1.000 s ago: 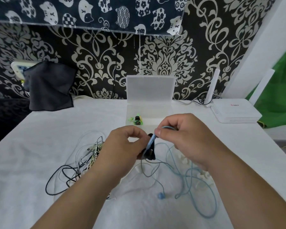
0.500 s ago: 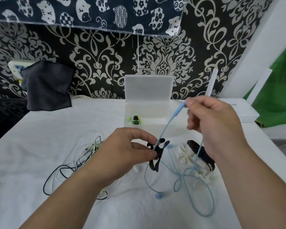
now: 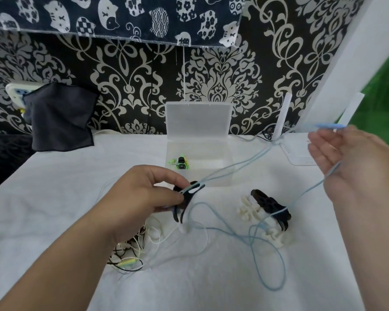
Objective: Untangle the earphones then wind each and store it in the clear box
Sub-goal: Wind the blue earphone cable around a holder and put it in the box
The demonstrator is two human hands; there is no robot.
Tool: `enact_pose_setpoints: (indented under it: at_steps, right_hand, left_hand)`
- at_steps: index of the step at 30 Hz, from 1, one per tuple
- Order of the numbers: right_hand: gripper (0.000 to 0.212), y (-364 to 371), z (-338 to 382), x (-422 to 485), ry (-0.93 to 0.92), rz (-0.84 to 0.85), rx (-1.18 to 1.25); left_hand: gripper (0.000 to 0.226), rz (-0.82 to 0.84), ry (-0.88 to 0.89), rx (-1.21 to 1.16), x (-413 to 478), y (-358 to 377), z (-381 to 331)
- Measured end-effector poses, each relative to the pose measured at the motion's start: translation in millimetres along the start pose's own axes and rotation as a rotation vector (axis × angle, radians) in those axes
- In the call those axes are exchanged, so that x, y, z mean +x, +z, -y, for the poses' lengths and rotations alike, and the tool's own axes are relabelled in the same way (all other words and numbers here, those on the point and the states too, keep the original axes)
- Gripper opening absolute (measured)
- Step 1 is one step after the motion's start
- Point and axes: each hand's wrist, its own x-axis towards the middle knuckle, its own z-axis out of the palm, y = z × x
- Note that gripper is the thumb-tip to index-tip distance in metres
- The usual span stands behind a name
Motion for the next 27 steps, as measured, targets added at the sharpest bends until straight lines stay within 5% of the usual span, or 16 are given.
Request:
enact_pose_setpoints:
  at_steps: [5, 9, 11, 13, 15, 17, 24, 27]
  right_hand:
    - [0.009, -5, -5, -1, 0.076, -0.038, -0.266]
    - [0.031, -1, -7, -12, -0.237, -0.090, -0.615]
    - [0.020, 11, -7, -26, -0.335, 0.160, -0.693]
    - [0.012, 21, -10, -45, -0.239, 0.609, -0.745]
    - [0.032, 28, -18, -64, -0.085, 0.964, -0.811]
    - [0.050, 33, -30, -77, 0.014, 1.141, -0.879]
    - [0.044, 32, -38, -73, 0.102, 1.140, -0.987]
    - [0.029, 32, -43, -72, 0.092, 1.016, -0.945]
  left_hand:
    - [0.015, -0.065, -0.016, -0.102, 0, 0, -3]
    - [0.016, -0.068, -0.011, -0.076, -1, 3, -4]
    - [0.016, -0.015, 0.006, -0.047, -4, 7, -6]
    - [0.016, 0.028, 0.026, -0.051, -5, 12, -8]
    - [0.016, 0.055, 0.046, -0.072, -6, 15, -9]
    - [0.016, 0.075, 0.074, -0.067, -7, 16, -10]
    - [0.019, -0.007, 0.099, -0.075, -7, 9, -6]
    - [0.023, -0.072, 0.097, -0.005, -5, 11, -4]
